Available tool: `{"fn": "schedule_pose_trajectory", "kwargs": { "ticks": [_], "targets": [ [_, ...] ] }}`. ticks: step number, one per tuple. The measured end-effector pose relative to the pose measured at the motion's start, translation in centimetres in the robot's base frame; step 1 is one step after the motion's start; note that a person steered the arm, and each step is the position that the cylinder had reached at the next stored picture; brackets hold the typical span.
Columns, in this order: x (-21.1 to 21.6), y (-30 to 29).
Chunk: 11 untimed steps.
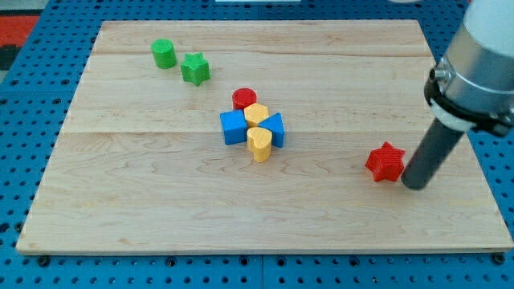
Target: Move the red star into the yellow hexagon
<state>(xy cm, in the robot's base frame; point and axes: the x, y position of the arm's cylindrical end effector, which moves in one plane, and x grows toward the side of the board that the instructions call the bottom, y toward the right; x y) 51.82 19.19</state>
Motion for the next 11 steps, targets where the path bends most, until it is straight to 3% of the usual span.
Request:
{"fn": "schedule_pose_trajectory", "kwargs": {
  "ticks": [2, 4, 6, 7, 8, 11],
  "targets": [
    [-2.6, -7.8],
    [-0.4, -11.5],
    [-6.4, -10.7],
    [-4.8, -6.9],
    [-8.0, -4.4],
    [-9.3, -11.6]
  ]
}}
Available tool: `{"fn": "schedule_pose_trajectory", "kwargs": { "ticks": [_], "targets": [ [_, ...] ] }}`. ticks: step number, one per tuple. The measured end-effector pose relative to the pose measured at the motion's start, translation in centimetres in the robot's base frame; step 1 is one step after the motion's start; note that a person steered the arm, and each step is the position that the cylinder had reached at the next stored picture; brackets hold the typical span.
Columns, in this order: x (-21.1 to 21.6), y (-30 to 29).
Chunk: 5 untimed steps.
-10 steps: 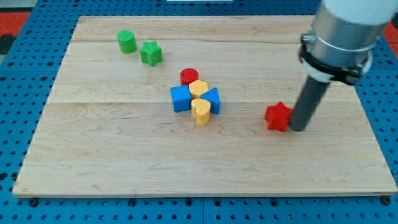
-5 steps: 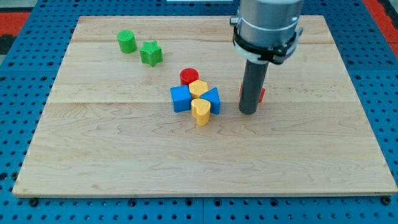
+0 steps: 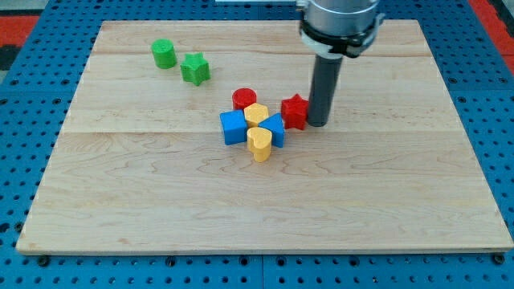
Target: Move the red star into the yellow hexagon
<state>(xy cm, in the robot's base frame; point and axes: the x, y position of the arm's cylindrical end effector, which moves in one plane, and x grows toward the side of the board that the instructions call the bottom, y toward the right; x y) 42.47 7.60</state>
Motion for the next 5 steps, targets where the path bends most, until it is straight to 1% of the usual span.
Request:
{"fn": "schedule_pose_trajectory", "kwargs": {
  "ticks": [2, 4, 5],
  "targets": [
    [-1.5, -0.3],
    [-4.3, -1.0],
    [-4.3, -2.2]
  ]
}}
